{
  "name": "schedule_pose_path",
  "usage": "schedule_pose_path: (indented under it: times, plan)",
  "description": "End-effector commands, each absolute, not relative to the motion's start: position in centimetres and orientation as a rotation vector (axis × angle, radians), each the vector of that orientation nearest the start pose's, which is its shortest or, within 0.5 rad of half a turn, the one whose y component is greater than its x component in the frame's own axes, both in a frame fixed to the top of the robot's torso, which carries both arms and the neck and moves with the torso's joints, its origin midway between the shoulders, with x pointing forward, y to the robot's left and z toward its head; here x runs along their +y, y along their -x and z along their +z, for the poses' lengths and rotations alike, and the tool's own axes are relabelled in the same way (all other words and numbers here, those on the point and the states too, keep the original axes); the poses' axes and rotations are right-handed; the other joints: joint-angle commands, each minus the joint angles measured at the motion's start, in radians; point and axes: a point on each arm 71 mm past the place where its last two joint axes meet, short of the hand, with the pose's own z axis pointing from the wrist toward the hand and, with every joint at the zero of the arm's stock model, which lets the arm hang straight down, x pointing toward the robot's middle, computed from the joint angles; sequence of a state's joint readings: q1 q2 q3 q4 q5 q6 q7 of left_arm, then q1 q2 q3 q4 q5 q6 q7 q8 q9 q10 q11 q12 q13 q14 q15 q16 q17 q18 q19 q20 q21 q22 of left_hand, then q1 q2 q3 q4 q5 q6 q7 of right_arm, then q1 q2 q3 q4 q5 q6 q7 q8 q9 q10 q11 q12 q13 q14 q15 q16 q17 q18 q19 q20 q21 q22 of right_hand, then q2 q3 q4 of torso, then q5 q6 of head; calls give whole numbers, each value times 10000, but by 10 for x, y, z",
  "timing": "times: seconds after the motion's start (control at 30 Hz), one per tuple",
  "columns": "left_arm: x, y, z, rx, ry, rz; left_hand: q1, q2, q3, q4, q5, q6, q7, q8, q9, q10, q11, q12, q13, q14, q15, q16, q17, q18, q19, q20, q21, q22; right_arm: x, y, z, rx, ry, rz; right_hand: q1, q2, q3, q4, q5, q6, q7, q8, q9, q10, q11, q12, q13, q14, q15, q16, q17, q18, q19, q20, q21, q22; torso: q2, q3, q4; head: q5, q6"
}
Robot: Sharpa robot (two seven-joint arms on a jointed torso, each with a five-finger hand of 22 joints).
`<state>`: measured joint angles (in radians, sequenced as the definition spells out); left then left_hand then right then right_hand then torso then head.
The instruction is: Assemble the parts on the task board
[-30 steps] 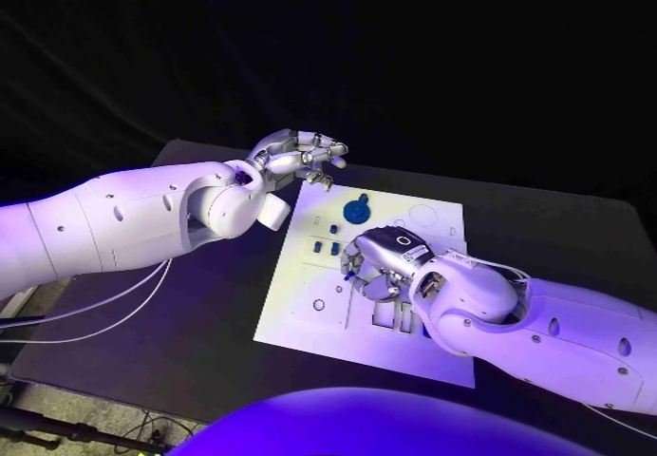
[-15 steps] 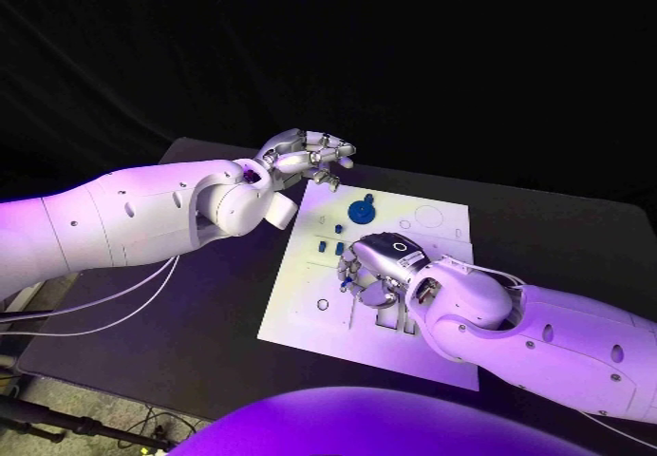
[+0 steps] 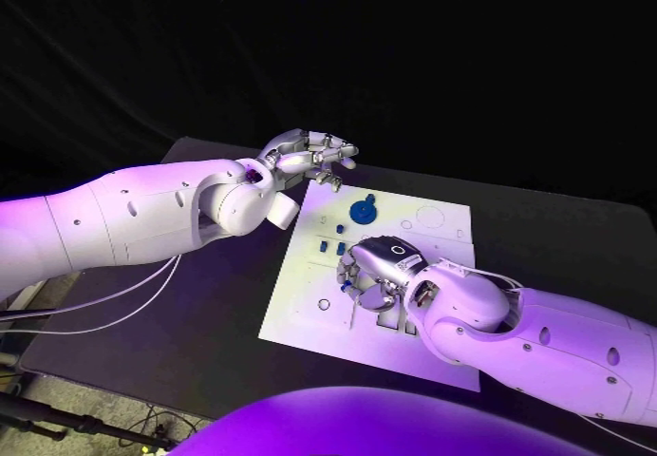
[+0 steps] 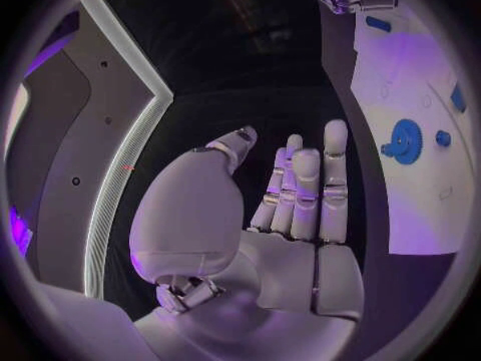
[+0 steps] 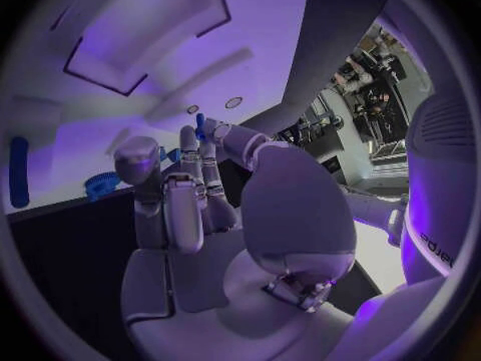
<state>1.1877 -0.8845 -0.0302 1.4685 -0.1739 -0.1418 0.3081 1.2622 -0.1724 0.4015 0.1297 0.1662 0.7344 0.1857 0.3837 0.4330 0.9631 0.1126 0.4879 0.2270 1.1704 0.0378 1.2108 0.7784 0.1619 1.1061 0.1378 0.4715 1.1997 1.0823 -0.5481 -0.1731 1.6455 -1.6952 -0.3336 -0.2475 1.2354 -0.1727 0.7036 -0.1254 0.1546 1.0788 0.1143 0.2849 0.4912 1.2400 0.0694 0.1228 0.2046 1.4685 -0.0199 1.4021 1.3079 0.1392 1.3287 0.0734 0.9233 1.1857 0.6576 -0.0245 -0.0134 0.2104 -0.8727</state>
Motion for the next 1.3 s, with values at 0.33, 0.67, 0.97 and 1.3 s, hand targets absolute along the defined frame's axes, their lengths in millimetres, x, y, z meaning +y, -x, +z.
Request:
schedule_pose_path:
  times: [0.33,0.67,0.97,1.3]
  plan:
    - [232,-492,-186,16087,9454,-15405,67,28,-68,20,57,-88,-25,47,17,-99,-2,41,18,-55,42,27,-23,181,20,72,2,-12,-29,-383,-258,17397,5359,8380,-16,77,-9,71,68,-30,35,8,4,96,-162,-19,21,641,-46,52,400,-94,8,-10,14,0,2,-5,0,-5,1]
    - [232,-492,-186,16096,9445,-15403,66,31,-88,37,56,-110,-21,70,22,-125,3,53,24,-66,46,26,-26,180,16,77,3,-12,-30,-385,-260,17363,5343,8301,-19,79,-10,74,70,-34,34,7,7,93,-161,-21,24,641,-45,52,398,-93,5,-9,7,-3,4,-8,-8,-8,1]
    - [232,-491,-186,16105,9432,-15400,66,31,-88,37,56,-110,-21,70,22,-125,3,53,24,-66,46,26,-26,180,16,77,3,-12,-26,-384,-261,17399,5449,8380,-17,84,-7,74,74,-37,33,6,11,92,-163,-23,28,641,-45,59,405,-95,9,-7,18,6,-7,-8,1,-31,1]
    - [232,-491,-186,16125,9413,-15412,68,36,-103,52,55,-126,-19,92,27,-142,6,66,31,-66,50,33,-11,181,13,81,5,-11,-22,-379,-266,17781,5759,8442,-39,71,-28,82,73,-50,34,5,29,84,-158,-33,44,638,-41,60,393,-84,-11,-2,-32,-16,-6,-12,-3,-84,1]
